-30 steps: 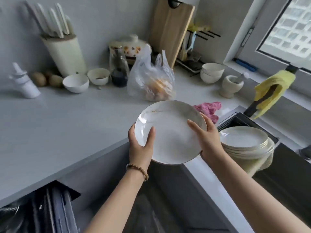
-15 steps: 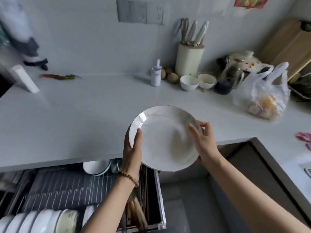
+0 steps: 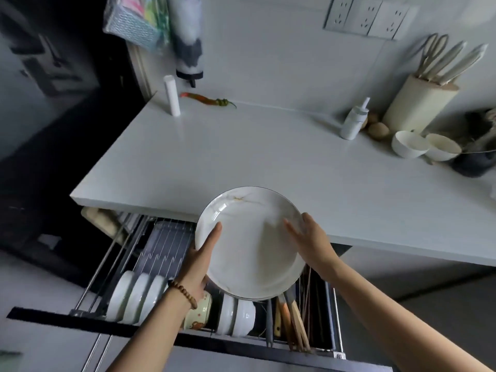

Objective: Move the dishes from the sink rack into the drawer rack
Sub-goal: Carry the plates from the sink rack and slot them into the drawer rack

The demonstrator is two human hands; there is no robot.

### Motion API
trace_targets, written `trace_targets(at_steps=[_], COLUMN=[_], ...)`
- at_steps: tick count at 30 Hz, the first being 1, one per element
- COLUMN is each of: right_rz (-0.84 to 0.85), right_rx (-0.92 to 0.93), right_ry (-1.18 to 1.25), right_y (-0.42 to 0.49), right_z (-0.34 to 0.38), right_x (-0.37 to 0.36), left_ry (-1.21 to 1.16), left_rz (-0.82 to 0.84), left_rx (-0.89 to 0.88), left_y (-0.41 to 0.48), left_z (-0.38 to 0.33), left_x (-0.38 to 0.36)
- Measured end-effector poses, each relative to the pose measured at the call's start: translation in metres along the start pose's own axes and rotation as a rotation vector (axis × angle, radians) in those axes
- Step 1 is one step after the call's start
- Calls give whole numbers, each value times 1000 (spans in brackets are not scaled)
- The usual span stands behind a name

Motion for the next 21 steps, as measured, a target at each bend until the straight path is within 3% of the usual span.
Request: trace_targets(at_steps=[8, 21], right_rz=[217, 148], right_rx=[-194, -368], right_ry=[-17, -92], right_y=[-35, -46], right_z=[-7, 2], right_x=[-70, -176], left_ry=[-32, 210], left_rz=[-48, -42], left_rx=[71, 137], left_y=[-18, 38], left_z=[36, 16], left_x=[78, 198])
Point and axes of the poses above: each hand's wrist, its own y-axis towards the middle knuckle, its own x-axis out of the back of the hand, z = x × y, the point moved 2 cm from there along y, towards the middle knuckle, and after that the axes turned 2 degrees about x, right-handed, at the moved point
